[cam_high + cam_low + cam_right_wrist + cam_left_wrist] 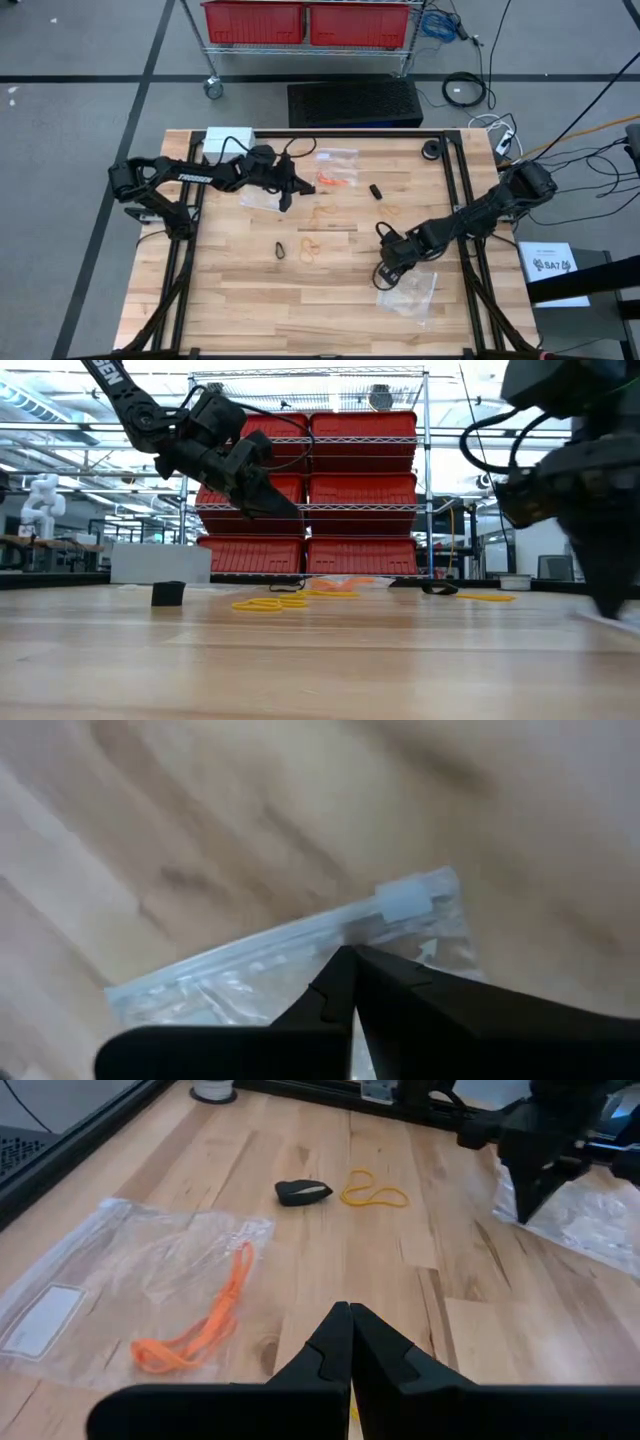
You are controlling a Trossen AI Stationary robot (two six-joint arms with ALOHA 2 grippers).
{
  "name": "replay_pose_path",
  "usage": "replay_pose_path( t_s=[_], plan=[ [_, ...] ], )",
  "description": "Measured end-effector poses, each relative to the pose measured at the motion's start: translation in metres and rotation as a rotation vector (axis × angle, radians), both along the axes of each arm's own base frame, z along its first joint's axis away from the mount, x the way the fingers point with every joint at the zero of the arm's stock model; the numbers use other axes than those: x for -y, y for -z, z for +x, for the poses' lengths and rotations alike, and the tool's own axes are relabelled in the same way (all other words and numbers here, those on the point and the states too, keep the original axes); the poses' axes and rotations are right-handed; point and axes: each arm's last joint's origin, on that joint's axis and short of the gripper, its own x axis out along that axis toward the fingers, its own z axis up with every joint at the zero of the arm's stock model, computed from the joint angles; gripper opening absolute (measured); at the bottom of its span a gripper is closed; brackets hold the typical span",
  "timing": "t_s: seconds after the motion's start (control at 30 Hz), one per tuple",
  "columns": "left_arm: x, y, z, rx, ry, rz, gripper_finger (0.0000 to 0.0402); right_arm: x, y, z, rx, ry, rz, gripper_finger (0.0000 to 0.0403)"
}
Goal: Sort rubber bands
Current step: Open the bottom zip lock bag
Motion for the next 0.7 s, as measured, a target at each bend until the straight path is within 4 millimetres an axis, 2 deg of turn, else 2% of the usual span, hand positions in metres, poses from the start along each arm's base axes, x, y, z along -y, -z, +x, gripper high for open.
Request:
replay_pose_path(
  t_s=[0.2,0.27,0.33,0.5,0.6,0.7],
  plan=[
    [0.001,0.000,0.001,-0.006,-0.023,0.013,0.0003,0.025,-0.005,0.006,0.072,-0.065,-0.242,0.0000],
    [0.002,0.000,0.001,-0.009,-0.040,0.007,0.0003,0.027,-0.012,0.011,0.103,-0.091,-0.253,0.0000],
    [0.002,0.000,0.001,-0.010,-0.055,-0.018,0.0003,0.023,-0.021,0.017,0.133,-0.094,-0.191,0.0000],
    [0.003,0.000,0.002,-0.012,-0.075,-0.044,0.0003,0.006,-0.028,0.017,0.096,0.101,0.031,0.0000],
    [0.005,0.000,0.003,-0.014,-0.088,-0.065,0.0003,0.000,-0.024,0.008,0.006,0.268,0.029,0.0000],
    [0.005,0.000,0.003,-0.014,-0.098,-0.081,0.0003,0.001,-0.016,-0.002,-0.118,0.355,-0.028,0.0000]
  ],
)
